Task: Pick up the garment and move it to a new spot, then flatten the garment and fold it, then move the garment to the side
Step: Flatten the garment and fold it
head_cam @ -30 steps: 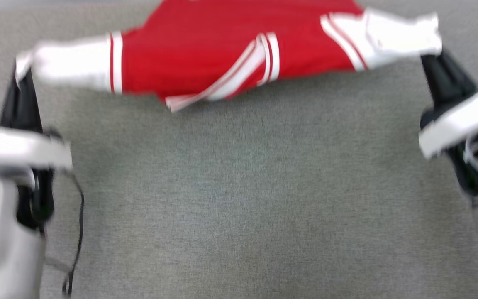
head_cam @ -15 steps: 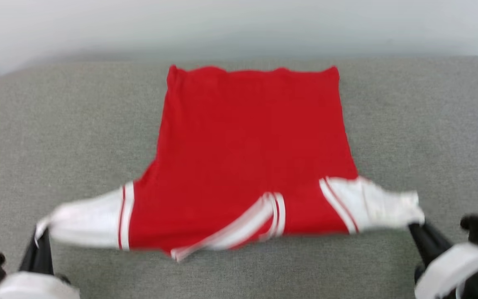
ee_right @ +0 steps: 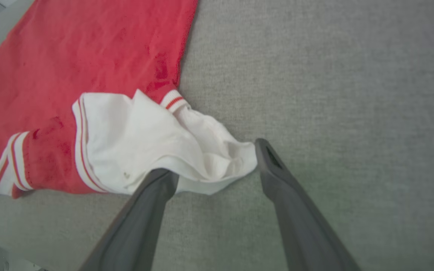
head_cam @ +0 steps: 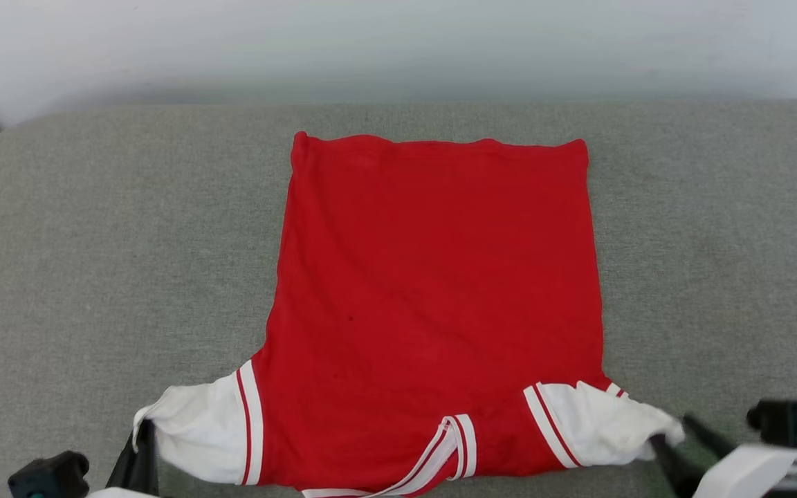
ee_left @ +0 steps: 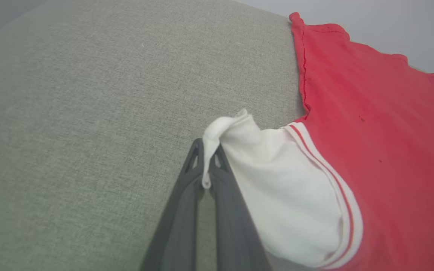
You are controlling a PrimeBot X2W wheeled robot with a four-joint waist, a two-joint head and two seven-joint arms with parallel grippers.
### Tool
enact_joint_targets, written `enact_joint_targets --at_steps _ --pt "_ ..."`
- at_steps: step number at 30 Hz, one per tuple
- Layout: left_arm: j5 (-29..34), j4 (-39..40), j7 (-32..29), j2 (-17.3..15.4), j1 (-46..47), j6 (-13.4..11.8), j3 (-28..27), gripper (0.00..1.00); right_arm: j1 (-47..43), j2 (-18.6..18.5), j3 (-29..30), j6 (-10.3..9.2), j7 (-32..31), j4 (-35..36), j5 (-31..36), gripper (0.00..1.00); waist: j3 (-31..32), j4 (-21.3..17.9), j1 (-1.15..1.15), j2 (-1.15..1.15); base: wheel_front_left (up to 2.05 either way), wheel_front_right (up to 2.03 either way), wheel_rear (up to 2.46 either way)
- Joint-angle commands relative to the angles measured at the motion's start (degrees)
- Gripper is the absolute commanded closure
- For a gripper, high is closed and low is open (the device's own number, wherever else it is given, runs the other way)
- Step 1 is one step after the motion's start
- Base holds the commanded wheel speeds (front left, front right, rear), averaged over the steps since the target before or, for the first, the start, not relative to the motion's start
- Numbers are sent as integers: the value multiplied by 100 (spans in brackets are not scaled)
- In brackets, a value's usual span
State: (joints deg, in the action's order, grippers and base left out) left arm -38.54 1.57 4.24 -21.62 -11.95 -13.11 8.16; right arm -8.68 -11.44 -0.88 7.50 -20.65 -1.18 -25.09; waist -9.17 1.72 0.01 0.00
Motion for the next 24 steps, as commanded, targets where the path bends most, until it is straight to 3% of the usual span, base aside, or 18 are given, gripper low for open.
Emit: enact_joint_targets --at_steps 1,6,13,19,24 --pt "32 27 45 22 109 24 17 100 216 -11 59 -2 76 61 -98 0 -54 7 -1 0 0 0 0" --pt "171 236 173 42 463 71 115 100 1315 19 466 -2 241 131 21 0 -370 37 -1 0 0 0 0" --pt "382 560 350 134 1107 211 352 100 3486 -155 739 -2 -262 -1084 127 0 -894 406 -1 0 0 0 0" --pt "540 715 506 251 1640 436 641 100 5192 -502 769 -2 -1389 -2445 304 0 -1349 854 -1 0 0 0 0" --pt "655 815 600 362 1997 603 877 100 6310 -621 913 -2 -2534 -3190 770 0 -1724 1174 -1 0 0 0 0"
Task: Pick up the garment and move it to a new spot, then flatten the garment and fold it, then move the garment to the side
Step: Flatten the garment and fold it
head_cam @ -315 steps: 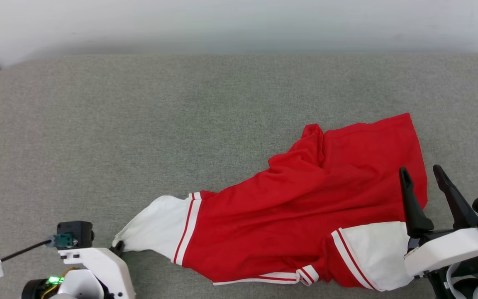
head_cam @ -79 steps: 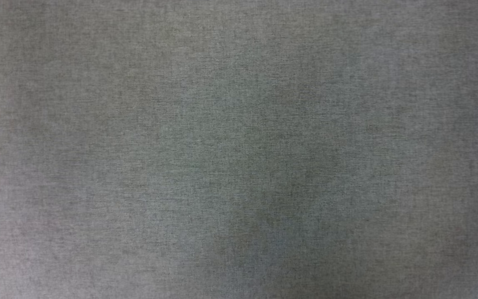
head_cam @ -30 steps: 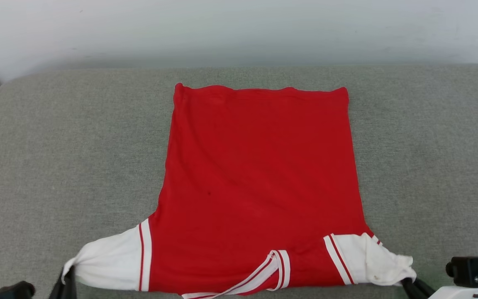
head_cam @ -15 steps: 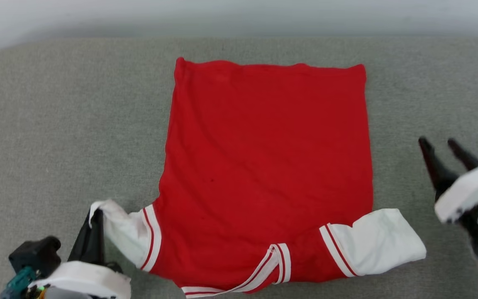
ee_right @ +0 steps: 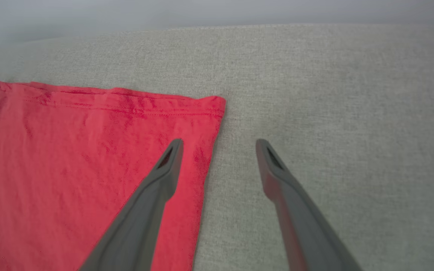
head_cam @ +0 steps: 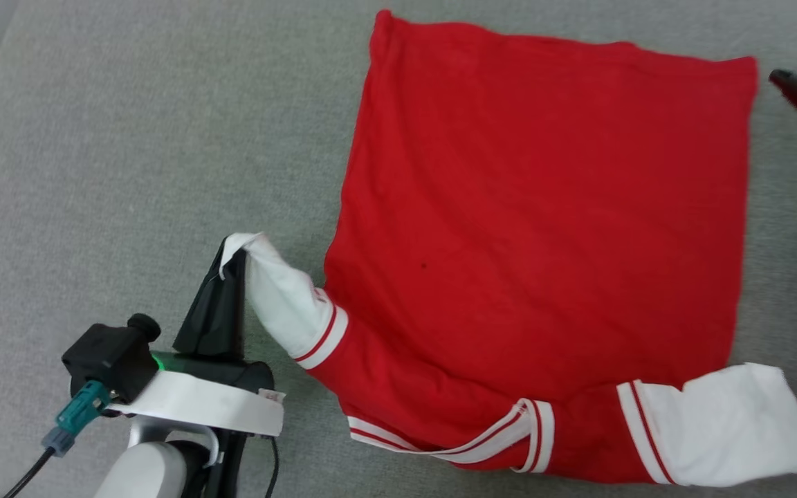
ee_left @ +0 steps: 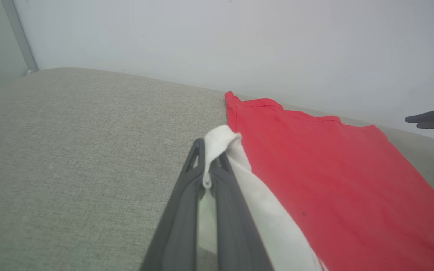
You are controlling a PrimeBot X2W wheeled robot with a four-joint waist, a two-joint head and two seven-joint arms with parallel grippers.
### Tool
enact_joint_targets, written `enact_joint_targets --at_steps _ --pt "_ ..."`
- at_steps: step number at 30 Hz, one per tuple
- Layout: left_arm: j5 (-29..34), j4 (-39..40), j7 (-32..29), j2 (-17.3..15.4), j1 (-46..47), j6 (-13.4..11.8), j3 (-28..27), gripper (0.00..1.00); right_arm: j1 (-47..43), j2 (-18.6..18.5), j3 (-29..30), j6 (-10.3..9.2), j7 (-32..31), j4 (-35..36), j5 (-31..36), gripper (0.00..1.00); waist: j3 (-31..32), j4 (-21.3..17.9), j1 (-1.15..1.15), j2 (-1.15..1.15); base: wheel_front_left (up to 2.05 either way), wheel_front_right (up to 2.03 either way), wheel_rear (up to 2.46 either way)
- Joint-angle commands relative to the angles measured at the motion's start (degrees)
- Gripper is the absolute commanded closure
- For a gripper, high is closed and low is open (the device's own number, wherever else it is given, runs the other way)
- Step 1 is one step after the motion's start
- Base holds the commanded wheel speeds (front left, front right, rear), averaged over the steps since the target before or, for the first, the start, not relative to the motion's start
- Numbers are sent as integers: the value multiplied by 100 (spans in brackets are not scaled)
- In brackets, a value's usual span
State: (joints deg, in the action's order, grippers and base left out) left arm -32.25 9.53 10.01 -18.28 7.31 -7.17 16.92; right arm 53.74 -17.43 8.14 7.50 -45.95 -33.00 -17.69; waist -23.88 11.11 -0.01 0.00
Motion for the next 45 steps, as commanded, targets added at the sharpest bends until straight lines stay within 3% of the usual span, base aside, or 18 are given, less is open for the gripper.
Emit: enact_joint_targets --at_steps 1,8,14,15,17,24,31,38,45 --pt "43 38 42 48 126 36 45 100 226 -36 42 -2 -183 -117 174 0 -325 289 1 0 0 0 0" --pt "67 -25 154 172 423 213 221 100 901 162 228 -2 -792 -561 813 0 -732 528 1 0 0 0 0" --pt "64 -192 226 207 524 302 275 100 594 344 536 -4 -1375 -1197 1178 0 -787 600 1 0 0 0 0" --pt "66 -212 230 211 534 299 279 100 546 381 605 -5 -1455 -1256 1240 11 -786 609 1 0 0 0 0" --pt "63 -257 239 222 554 311 286 100 506 454 726 -5 -1570 -1323 1295 100 -780 624 1 0 0 0 0" --pt "12 -429 286 207 545 324 261 100 663 435 623 -2 -1362 -1008 1335 100 -652 614 1 0 0 0 0" --pt "-33 -633 248 83 291 198 134 100 674 -119 -378 -3 -820 -215 1028 100 -168 380 1 0 0 0 0" --pt "-183 -700 115 -112 -255 -119 -169 100 -276 -861 -1104 -3 -687 1055 176 100 461 -120 1 0 0 0 0" --pt "-365 -531 7 -255 -956 -479 -494 100 -2196 -1305 -727 -3 -976 2470 -373 100 934 -628 1 0 0 0 0"
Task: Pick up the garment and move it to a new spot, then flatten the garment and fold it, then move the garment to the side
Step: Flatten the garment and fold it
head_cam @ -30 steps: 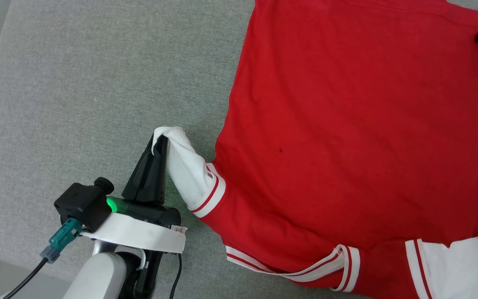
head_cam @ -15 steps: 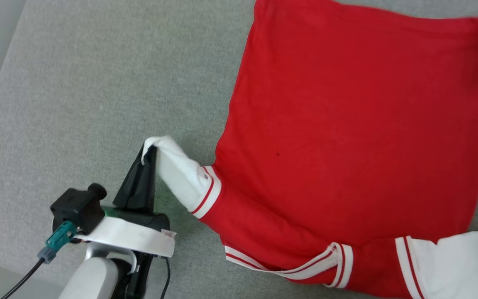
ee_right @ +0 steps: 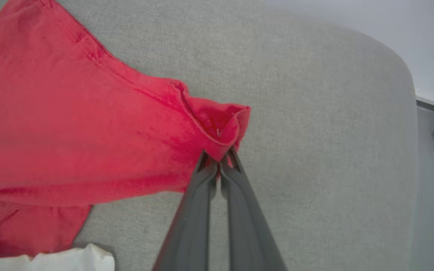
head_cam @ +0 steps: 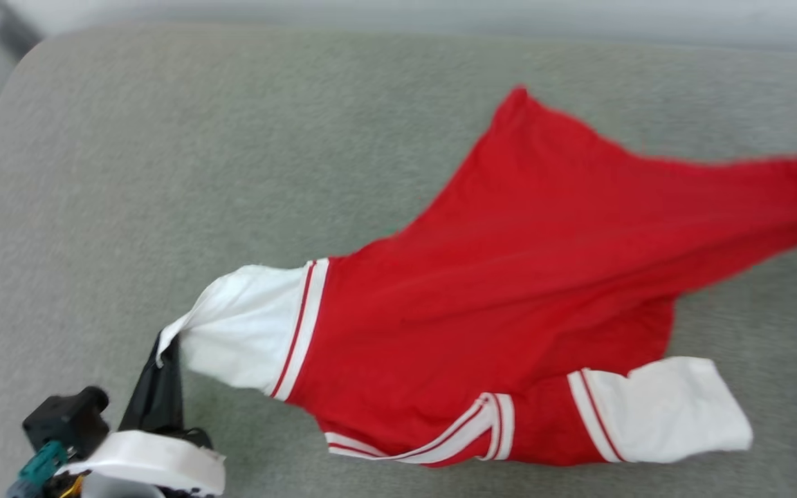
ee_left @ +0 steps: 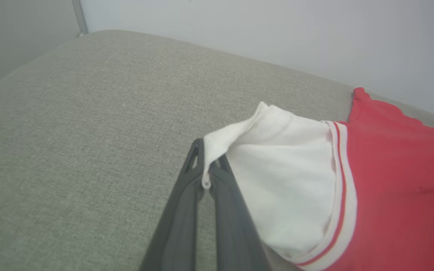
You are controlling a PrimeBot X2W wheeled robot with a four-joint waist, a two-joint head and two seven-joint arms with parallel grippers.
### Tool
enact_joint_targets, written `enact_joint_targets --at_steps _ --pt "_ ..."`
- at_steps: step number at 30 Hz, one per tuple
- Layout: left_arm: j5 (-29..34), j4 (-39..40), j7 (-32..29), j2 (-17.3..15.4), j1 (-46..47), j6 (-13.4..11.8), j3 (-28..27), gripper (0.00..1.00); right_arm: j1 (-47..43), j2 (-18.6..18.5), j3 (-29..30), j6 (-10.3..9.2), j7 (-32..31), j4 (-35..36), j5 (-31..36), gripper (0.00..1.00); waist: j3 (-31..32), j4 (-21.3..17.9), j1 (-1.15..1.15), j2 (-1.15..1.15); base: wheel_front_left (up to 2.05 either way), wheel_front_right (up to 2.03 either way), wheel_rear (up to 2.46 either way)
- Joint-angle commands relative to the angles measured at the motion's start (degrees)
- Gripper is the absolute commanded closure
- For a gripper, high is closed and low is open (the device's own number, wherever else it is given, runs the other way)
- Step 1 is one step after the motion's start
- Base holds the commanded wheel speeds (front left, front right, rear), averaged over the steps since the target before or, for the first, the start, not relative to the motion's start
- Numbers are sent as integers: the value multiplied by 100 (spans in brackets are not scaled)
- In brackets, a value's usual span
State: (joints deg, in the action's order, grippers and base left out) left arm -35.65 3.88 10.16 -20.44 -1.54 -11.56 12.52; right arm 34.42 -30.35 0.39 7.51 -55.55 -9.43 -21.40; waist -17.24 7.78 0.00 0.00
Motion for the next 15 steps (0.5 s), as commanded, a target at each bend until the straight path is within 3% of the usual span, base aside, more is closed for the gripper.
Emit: enact_joint_targets --at_steps 1,2,3,9,13,14,15 --pt "-39 54 -29 -61 -157 -79 -91 100 -605 13 170 -4 -65 288 -46 100 320 -360 0 0 0 0 0" --pt "-39 54 -29 -61 -157 -79 -91 100 -605 13 170 -4 -65 288 -46 100 320 -360 0 0 0 0 0" --pt "-69 98 -85 -118 -297 -152 -145 100 -1291 102 413 -4 -148 599 -67 100 407 -468 0 0 0 0 0" --pt "-101 200 -274 -277 -560 -275 -239 100 -3192 659 872 -4 -402 1178 -212 100 512 -684 0 0 0 0 0" --pt "-121 239 -323 -306 -604 -315 -248 100 -3790 1013 1009 -4 -492 1189 -264 100 495 -756 0 0 0 0 0" --pt "-123 247 -343 -310 -605 -317 -239 100 -3913 1144 1035 -4 -499 1163 -324 89 489 -775 0 0 0 0 0" --pt "-125 253 -353 -318 -608 -317 -239 100 -3973 1243 1052 -3 -469 1174 -338 57 484 -797 0 0 0 0 0"
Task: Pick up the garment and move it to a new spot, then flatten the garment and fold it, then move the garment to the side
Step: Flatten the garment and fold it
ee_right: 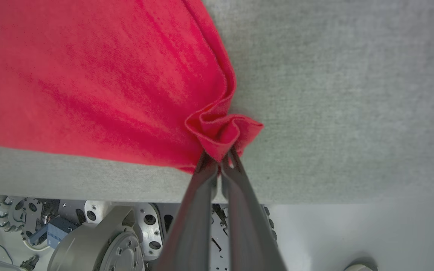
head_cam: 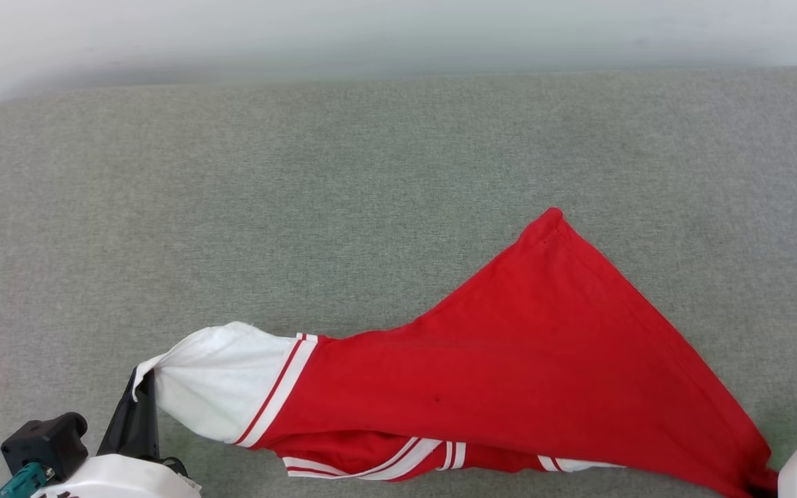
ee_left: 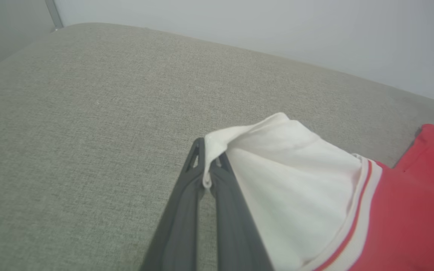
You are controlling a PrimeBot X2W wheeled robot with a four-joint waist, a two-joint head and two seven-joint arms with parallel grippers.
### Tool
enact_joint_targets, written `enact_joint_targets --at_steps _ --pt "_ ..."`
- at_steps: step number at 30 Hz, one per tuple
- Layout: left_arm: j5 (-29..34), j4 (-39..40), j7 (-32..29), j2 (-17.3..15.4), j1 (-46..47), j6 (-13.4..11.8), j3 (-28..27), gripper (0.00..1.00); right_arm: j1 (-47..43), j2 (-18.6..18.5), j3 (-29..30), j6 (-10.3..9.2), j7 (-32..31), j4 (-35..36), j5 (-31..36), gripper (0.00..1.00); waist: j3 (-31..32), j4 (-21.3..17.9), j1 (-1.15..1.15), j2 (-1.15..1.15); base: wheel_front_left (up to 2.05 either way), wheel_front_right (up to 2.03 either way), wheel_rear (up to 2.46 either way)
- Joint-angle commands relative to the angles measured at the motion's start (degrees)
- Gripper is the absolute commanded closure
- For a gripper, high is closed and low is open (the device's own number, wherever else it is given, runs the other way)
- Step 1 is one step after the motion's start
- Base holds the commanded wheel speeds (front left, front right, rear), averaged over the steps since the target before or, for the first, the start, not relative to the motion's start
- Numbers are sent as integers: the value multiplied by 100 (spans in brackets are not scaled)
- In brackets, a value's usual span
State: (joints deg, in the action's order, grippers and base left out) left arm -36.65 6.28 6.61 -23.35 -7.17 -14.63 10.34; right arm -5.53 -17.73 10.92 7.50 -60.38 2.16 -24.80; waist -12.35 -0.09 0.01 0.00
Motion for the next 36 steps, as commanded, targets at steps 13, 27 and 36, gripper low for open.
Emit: enact_joint_targets --at_steps 13,27,36 --pt "77 263 -147 -72 362 29 147 100 1297 510 351 -2 2855 36 295 0 -439 -7 -1 0 0 0 0" --pt "309 602 -38 9 1185 249 470 100 3644 42 -1137 -2 662 -646 34 0 -1253 470 -1 0 0 0 0" --pt "274 480 137 180 1479 396 616 100 4425 16 -1842 -2 -648 -1168 140 0 -1548 803 -1 0 0 0 0"
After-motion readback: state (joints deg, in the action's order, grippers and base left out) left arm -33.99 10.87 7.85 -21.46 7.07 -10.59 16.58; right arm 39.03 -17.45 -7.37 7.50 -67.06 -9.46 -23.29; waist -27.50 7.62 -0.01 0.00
